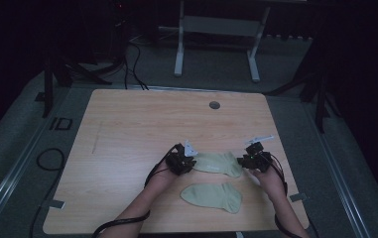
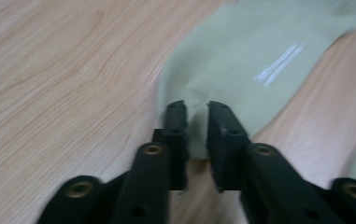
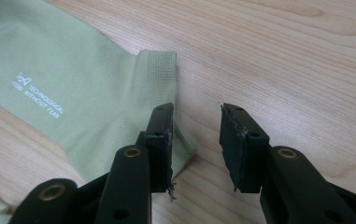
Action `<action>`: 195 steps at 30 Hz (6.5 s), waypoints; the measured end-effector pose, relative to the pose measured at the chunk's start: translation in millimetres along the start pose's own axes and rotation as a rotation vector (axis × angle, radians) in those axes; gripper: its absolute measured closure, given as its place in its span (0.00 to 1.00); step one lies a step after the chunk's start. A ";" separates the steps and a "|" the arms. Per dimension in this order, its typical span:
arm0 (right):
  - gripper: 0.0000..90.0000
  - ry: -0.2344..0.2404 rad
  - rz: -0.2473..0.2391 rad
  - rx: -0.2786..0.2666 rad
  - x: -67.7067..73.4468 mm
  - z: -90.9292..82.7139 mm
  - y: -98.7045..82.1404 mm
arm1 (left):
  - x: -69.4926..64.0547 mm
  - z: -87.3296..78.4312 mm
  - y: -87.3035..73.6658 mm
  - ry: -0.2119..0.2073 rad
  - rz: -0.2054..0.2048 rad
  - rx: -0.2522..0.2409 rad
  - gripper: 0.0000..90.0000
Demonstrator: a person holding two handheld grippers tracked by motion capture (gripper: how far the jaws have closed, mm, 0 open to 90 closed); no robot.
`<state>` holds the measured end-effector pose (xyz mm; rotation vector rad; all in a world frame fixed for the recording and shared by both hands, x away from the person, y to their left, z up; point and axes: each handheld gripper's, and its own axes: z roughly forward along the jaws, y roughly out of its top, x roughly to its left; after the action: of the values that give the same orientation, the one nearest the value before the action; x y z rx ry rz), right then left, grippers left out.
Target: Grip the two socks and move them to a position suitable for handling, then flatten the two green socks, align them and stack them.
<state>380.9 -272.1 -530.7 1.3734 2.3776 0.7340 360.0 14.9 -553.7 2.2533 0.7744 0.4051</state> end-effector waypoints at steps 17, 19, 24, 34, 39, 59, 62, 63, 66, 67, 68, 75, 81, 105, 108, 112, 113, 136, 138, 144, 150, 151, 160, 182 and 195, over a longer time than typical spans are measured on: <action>0.64 0.100 -0.114 -0.079 50.2 -41.4 -35.0 | -34.4 -56.1 -23.3 -0.104 0.000 0.053 0.49; 0.64 0.113 -0.131 -0.070 56.0 -42.3 -43.0 | -38.9 -56.5 -28.2 -0.119 -0.004 0.063 0.50; 0.63 0.145 -0.129 -0.041 60.7 -41.4 -63.3 | -45.7 -54.1 -39.0 -0.147 -0.025 0.095 0.51; 0.70 0.126 -0.171 0.005 68.4 -36.2 -85.1 | -53.7 -49.7 -50.0 -0.147 -0.005 0.125 0.72; 0.85 0.109 -0.196 0.003 74.6 -37.5 -87.0 | -54.9 -50.0 -51.3 -0.154 -0.025 0.120 0.87; 0.93 0.100 -0.133 -0.109 53.8 -67.7 -50.7 | -29.0 -70.6 -1.9 -0.087 -0.049 0.043 0.97; 0.93 0.099 -0.097 -0.126 41.0 -68.2 -39.0 | -21.6 -66.6 11.2 -0.066 -0.037 0.044 0.97; 0.93 0.098 -0.092 -0.126 38.3 -67.3 -36.2 | -19.2 -64.5 14.8 -0.059 -0.037 0.046 0.97; 0.93 0.079 -0.080 -0.115 27.1 -61.7 -21.9 | -10.7 -55.8 24.6 -0.049 -0.043 0.055 0.97; 0.93 0.075 -0.072 -0.114 23.9 -60.2 -17.9 | -9.4 -52.8 26.3 -0.040 -0.045 0.053 0.97; 0.93 0.073 -0.070 -0.110 20.5 -58.7 -14.1 | -8.2 -50.1 27.9 -0.032 -0.039 0.061 0.97; 0.92 0.071 -0.053 -0.054 4.9 -40.7 5.6 | 0.3 -26.7 31.7 0.002 -0.049 0.091 0.97; 0.92 0.091 -0.017 -0.023 1.0 -21.5 0.8 | 6.3 -13.2 24.7 0.016 -0.056 0.113 0.96; 0.52 0.054 -0.007 0.029 -6.2 5.1 -6.0 | 7.5 1.6 9.3 0.004 -0.098 0.089 0.52; 0.46 0.059 -0.017 -0.007 -2.9 -1.9 -4.5 | 5.6 -5.3 8.6 -0.009 -0.118 0.059 0.42; 0.33 0.085 -0.024 -0.042 2.5 -8.7 -0.4 | -0.9 -13.6 8.7 -0.035 -0.105 0.033 0.27; 0.28 0.098 -0.026 -0.044 4.1 -10.0 0.7 | -2.1 -15.6 8.6 -0.034 -0.105 0.029 0.25; 0.16 0.131 -0.108 -0.138 25.2 -23.5 -20.1 | -16.7 -54.0 -34.5 -0.005 -0.137 -0.088 0.02; 0.16 0.130 -0.105 -0.140 24.7 -24.2 -23.4 | -16.8 -56.9 -41.0 0.003 -0.139 -0.088 0.02; 0.16 0.106 -0.122 -0.138 27.9 -26.4 -35.4 | -15.2 -63.9 -58.1 -0.002 -0.145 -0.058 0.02; 0.15 0.107 -0.162 -0.149 35.1 -26.3 -49.8 | -16.0 -71.8 -71.5 0.007 -0.138 -0.047 0.02; 0.15 0.105 -0.169 -0.156 36.3 -26.8 -52.1 | -16.6 -73.2 -73.4 0.011 -0.140 -0.045 0.02; 0.15 0.125 -0.205 -0.198 41.7 -33.1 -74.8 | -18.8 -83.3 -90.4 0.024 -0.142 -0.044 0.02; 0.15 0.034 -0.168 -0.201 31.3 -44.4 -116.4 | -10.6 -111.7 -131.6 0.096 -0.192 -0.057 0.02; 0.15 0.006 -0.155 -0.255 26.9 -57.4 -133.3 | -15.7 -125.9 -150.4 0.102 -0.195 -0.059 0.02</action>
<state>244.1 -319.9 -558.8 1.0721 2.2692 0.9584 224.9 156.6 -573.7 2.0925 1.0126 0.4457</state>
